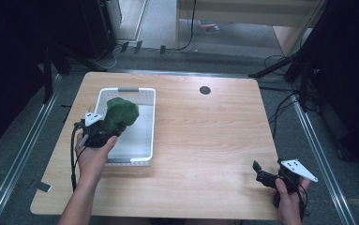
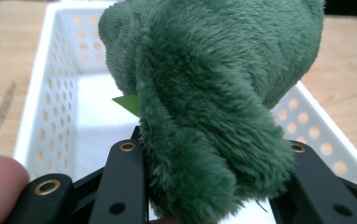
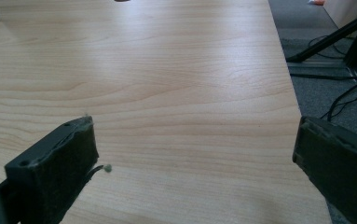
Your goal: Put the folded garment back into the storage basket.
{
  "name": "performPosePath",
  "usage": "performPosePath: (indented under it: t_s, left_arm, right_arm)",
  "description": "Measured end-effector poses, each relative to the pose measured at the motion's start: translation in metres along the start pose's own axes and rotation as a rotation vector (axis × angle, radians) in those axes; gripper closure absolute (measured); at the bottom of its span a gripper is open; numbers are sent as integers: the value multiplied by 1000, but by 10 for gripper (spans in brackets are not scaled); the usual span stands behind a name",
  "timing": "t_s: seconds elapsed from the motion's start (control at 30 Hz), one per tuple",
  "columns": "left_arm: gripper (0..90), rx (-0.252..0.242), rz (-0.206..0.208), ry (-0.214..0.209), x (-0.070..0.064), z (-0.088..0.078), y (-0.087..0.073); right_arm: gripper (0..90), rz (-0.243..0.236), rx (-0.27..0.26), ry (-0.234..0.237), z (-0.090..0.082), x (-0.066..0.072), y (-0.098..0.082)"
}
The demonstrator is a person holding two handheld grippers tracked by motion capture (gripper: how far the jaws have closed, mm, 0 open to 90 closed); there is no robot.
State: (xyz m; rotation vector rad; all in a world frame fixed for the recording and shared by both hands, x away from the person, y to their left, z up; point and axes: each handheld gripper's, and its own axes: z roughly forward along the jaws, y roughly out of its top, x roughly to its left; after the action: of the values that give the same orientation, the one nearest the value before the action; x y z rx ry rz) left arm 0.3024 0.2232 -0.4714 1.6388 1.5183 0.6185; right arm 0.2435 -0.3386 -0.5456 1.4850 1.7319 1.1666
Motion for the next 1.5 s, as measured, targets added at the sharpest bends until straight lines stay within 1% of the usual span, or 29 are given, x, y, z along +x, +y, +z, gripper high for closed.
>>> performPosePath:
  t_s: [0.07, 0.1, 0.13, 0.17, 0.2, 0.3, 0.33, 0.37, 0.4, 0.43, 0.5, 0.63, 0.73, 0.8, 0.87, 0.9, 0.97, 1.0, 1.07, 1.17, 1.23, 1.27, 1.3, 1.33, 1.37, 1.4, 1.43, 1.47, 1.5]
  left_arm:
    - [612, 38, 11, 5, -1, 3, 3]
    - [610, 50, 9, 11, -1, 5, 5]
    - [609, 50, 9, 11, -1, 5, 5]
    - [608, 91, 22, 21, -3, 9, 7]
    - [606, 112, 29, 27, -3, 11, 9]
    - [604, 173, 49, 54, -5, 18, 12]
    - [604, 173, 49, 54, -5, 18, 12]
    - [603, 229, 62, 56, -6, 24, 14]
    - [601, 264, 78, 56, -7, 28, 15]
    - [598, 274, 83, 55, -8, 31, 14]
    - [593, 316, 99, 59, -11, 35, 14]
    - [553, 342, 103, 69, -12, 38, 15]
    - [489, 349, 97, 50, -11, 39, 14]
    - [401, 346, 94, 48, -12, 39, 14]
    - [293, 337, 83, 58, -11, 38, 15]
    - [241, 330, 69, 61, -10, 38, 15]
    - [162, 322, 56, 63, -9, 36, 16]
    - [142, 303, 49, 62, -8, 35, 16]
    - [127, 269, 33, 67, -6, 31, 17]
    - [80, 209, 4, 6, -4, 25, 16]
    - [70, 169, 1, -18, -4, 20, 17]
    - [68, 150, 1, -27, -3, 17, 16]
    - [60, 150, 1, -27, -3, 17, 16]
    - [60, 135, 1, -32, -3, 14, 16]
    - [60, 110, -5, -47, -1, 10, 16]
    - [60, 67, -3, -73, 2, 3, 15]
    - [60, 32, 0, -84, 4, -2, 14]
    - [58, 32, 0, -84, 4, -2, 14]
    - [49, -16, -8, -101, 8, -11, 12]
  right_arm:
    - [1, 0, 0, 1, 0, 0, 0]
    - [0, 0, 0, 0, 0, 0, 0]
    - [0, 0, 0, 0, 0, 0, 0]
    - [0, -2, -1, 0, 0, 0, 0]
    - [0, -2, -1, 0, 0, 0, 0]
    - [1, -3, -1, 1, 0, 0, 0]
    - [1, -3, -1, 1, 0, 0, 0]
    - [1, -3, -1, 1, 0, 0, 0]
    - [1, -3, -1, 1, 0, 0, 0]
    - [1, -4, -2, 1, 0, 0, 0]
    - [0, -3, -2, 1, 0, 0, 0]
    - [0, -2, -1, 2, 0, 0, 0]
    - [0, -3, -2, 2, 0, 0, 0]
    - [0, -4, -2, 3, 0, 0, 0]
    - [0, -3, -1, 2, 0, 0, 0]
    - [0, -3, -1, 2, 0, 0, 0]
    - [1, -3, -1, 1, 0, 0, 0]
    - [0, -5, -2, 2, 0, 0, 0]
    - [0, -2, -1, 1, 0, 0, 0]
    - [1, -1, -1, 1, 0, 0, 0]
    - [0, -2, -2, 2, 0, 0, 0]
    - [0, -2, -2, 2, 0, 0, 0]
    - [0, 0, -1, 2, 0, 0, 0]
    - [0, 0, -1, 3, 0, 0, 0]
    - [0, 0, -1, 3, 0, 0, 0]
    - [0, -1, -2, 2, 0, 0, 0]
    - [0, -1, -2, 2, 0, 0, 0]
    - [0, -1, -2, 2, 0, 0, 0]
    - [1, -1, -2, 2, 0, 0, 0]
